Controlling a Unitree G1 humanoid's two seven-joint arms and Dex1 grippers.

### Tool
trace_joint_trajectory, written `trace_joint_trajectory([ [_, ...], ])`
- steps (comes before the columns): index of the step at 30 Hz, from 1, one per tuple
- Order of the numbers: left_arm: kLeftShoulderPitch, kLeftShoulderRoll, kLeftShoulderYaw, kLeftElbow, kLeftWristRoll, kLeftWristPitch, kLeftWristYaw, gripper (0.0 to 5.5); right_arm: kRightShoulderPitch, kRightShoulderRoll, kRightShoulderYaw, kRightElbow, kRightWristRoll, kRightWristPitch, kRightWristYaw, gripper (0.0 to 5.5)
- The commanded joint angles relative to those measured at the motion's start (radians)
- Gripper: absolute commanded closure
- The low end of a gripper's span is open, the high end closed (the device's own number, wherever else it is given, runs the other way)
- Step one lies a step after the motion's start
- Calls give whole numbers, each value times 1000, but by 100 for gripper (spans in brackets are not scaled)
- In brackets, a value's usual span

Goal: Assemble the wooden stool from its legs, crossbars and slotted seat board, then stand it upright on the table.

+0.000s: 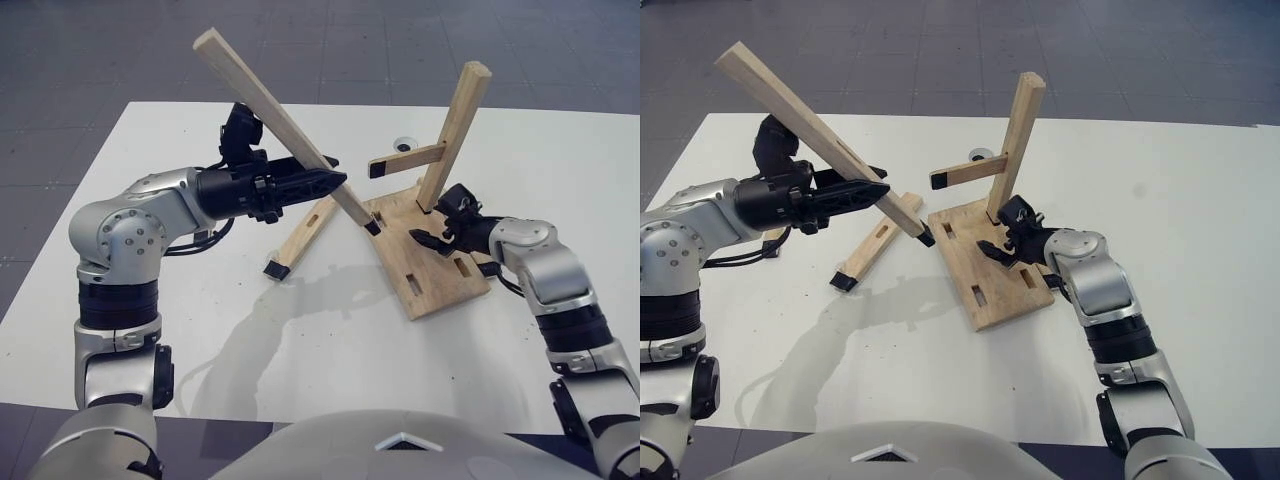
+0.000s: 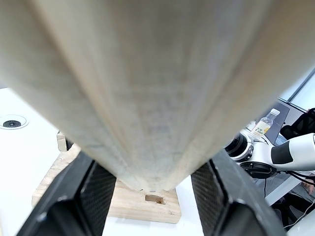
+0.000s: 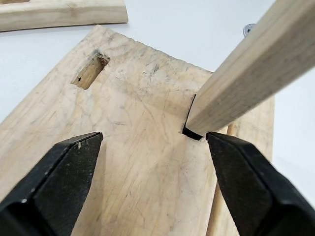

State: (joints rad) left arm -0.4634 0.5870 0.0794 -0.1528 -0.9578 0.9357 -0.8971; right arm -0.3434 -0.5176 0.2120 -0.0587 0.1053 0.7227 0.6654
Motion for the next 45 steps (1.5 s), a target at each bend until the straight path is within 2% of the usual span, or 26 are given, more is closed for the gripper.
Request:
trace_joint_trajectory([
  [1, -5, -14, 13, -16, -2, 0, 13, 344, -18, -5, -27, 37, -16, -13, -27, 161],
  [13, -15, -25, 12, -2, 10, 0, 12, 344, -149, 146, 6, 315, -54, -171, -91, 161],
  [21, 36, 40, 27, 38, 55, -18, -21, 344, -17, 125, 53, 103, -25, -109, -16, 161],
  [27, 143, 62, -9, 32, 175, -89, -12, 344, -20, 109, 38, 44, -20, -68, -5, 161],
  [35, 222, -129, -52, -93, 272, -177, 212, 344, -23, 99, 9, 37, -20, -60, -14, 161],
  [45, 216, -169, -120, 11, 368, -251, 198, 344, -40, 98, -18, 7, -9, -24, -9, 161],
])
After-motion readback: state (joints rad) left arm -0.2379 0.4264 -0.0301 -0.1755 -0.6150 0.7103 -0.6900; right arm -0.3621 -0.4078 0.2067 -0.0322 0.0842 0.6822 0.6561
